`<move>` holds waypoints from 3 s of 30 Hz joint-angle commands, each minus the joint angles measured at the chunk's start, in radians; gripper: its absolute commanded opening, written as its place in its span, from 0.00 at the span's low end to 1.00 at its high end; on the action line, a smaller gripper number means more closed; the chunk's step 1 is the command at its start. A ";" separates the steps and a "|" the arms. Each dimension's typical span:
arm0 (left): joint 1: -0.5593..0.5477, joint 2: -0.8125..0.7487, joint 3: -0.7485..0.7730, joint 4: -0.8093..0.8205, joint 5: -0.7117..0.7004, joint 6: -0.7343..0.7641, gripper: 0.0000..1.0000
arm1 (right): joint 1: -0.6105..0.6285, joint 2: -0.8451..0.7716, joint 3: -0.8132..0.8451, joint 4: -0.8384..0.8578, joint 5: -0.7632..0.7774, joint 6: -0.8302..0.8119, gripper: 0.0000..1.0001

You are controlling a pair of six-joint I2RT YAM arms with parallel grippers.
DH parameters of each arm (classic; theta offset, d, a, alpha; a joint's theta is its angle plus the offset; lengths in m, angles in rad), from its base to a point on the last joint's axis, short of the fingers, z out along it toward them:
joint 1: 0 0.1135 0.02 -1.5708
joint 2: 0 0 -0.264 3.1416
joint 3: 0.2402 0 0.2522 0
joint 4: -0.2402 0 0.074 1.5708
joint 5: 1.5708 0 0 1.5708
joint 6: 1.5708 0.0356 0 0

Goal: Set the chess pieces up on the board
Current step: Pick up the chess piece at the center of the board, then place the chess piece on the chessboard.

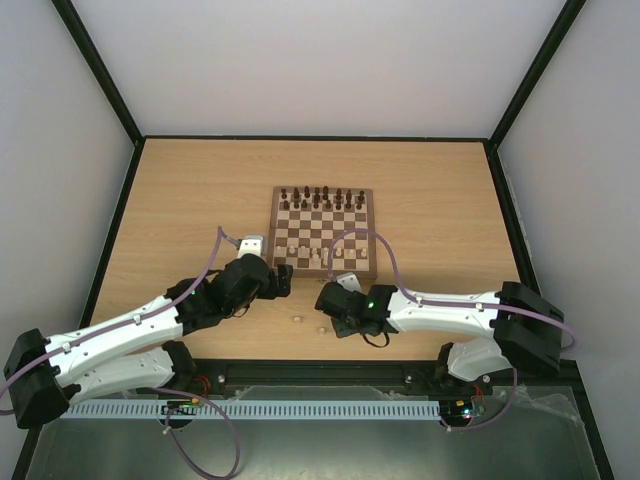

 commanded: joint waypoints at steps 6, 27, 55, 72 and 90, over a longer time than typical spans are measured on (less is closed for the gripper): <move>-0.005 -0.024 -0.013 0.009 -0.019 0.003 0.99 | 0.009 0.028 0.034 -0.019 0.016 -0.002 0.19; -0.005 -0.079 -0.018 -0.021 -0.029 0.006 0.99 | -0.111 -0.013 0.193 -0.123 0.110 -0.114 0.09; 0.018 -0.119 -0.015 -0.063 -0.047 0.026 1.00 | -0.348 0.240 0.350 0.029 -0.011 -0.294 0.08; 0.034 -0.117 -0.022 -0.054 -0.035 0.034 1.00 | -0.385 0.267 0.342 0.058 -0.039 -0.312 0.08; 0.046 -0.114 -0.035 -0.043 -0.027 0.034 0.99 | -0.397 0.291 0.343 0.073 -0.051 -0.320 0.17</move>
